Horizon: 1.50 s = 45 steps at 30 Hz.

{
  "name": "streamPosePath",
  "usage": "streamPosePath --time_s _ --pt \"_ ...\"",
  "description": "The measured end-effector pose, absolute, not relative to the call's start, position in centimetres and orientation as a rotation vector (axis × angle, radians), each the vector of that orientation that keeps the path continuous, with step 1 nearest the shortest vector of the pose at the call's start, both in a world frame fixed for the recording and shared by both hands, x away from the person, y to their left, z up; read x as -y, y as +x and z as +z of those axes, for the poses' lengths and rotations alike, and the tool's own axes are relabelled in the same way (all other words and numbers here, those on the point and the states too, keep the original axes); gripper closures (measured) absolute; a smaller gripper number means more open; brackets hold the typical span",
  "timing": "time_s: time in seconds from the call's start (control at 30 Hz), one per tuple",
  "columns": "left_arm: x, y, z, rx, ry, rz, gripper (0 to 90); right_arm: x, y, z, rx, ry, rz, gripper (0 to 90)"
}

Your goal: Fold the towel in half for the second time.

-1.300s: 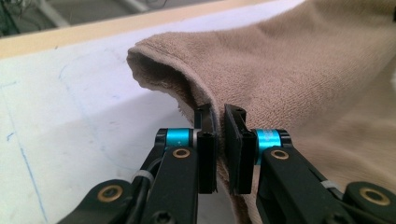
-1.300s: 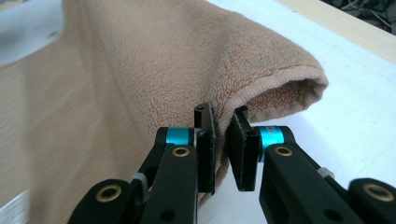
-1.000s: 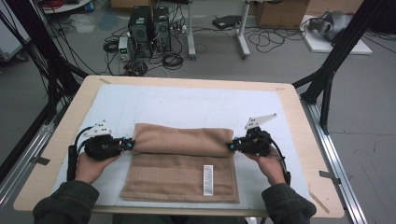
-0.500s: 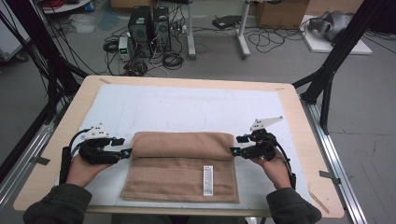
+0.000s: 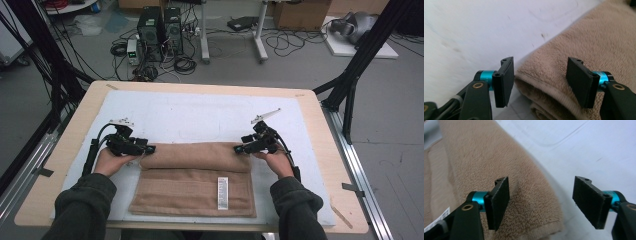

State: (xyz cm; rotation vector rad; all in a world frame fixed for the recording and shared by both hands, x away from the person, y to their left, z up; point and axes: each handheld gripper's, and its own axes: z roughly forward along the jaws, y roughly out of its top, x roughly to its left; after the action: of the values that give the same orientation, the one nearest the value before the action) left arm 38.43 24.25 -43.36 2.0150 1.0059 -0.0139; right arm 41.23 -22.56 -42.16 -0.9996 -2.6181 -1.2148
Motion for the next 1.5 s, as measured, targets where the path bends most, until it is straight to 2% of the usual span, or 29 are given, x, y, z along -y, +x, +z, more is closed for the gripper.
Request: streamPosePath --time_s 0.03,0.1,0.17,0.27,0.47,0.6,0.63,0.7,0.77,0.93,1.1,1.37,1.5 --pt "-24.3 38.3 -43.3 -0.979 2.007 -0.02 55.3 22.4 41.2 -42.3 2.593 -0.952 -1.195 51.1" --pt "-24.1 38.0 -42.9 -0.938 2.01 0.002 71.3 22.1 40.8 -42.1 2.603 -0.873 -1.185 68.2" --pt "-24.0 37.5 -42.2 -0.906 2.01 0.048 80.5 22.0 40.4 -41.7 2.624 -0.827 -1.215 74.9" --pt "-24.4 36.6 -41.0 -0.88 1.964 0.111 83.2 22.2 39.5 -40.4 2.651 -0.8 -1.265 76.2" --pt "-25.4 32.2 -38.0 -0.744 1.906 0.246 83.0 22.6 36.0 -37.1 2.696 -0.68 -1.409 75.9" --pt "-26.1 27.7 -37.9 -0.658 1.919 0.246 82.5 23.0 32.0 -35.9 2.715 -0.553 -1.478 74.3" --pt "-26.3 26.5 -38.1 -0.642 1.939 0.242 79.3 23.0 31.0 -36.0 2.724 -0.525 -1.471 71.2" --pt "-26.9 24.6 -38.4 -0.635 1.957 0.258 60.3 23.1 29.2 -36.4 2.714 -0.481 -1.469 64.4" --pt "-27.4 23.8 -38.4 -0.658 1.969 0.254 50.0 23.5 28.1 -36.6 2.718 -0.478 -1.501 60.9" --pt "-27.3 24.3 -38.9 -0.687 1.953 0.238 45.7 23.6 28.1 -37.5 2.735 -0.517 -1.444 56.7" --pt "-25.6 26.2 -40.4 -0.724 2.007 0.252 48.4 22.8 28.7 -39.0 2.791 -0.547 -1.375 54.2" --pt "-23.4 30.7 -41.7 -0.81 1.999 0.366 47.7 23.3 32.2 -39.9 2.916 -0.765 -1.372 49.8" --pt "-22.8 31.5 -42.3 -0.823 2.057 0.336 46.2 23.2 33.7 -40.6 2.875 -0.839 -1.353 49.2"
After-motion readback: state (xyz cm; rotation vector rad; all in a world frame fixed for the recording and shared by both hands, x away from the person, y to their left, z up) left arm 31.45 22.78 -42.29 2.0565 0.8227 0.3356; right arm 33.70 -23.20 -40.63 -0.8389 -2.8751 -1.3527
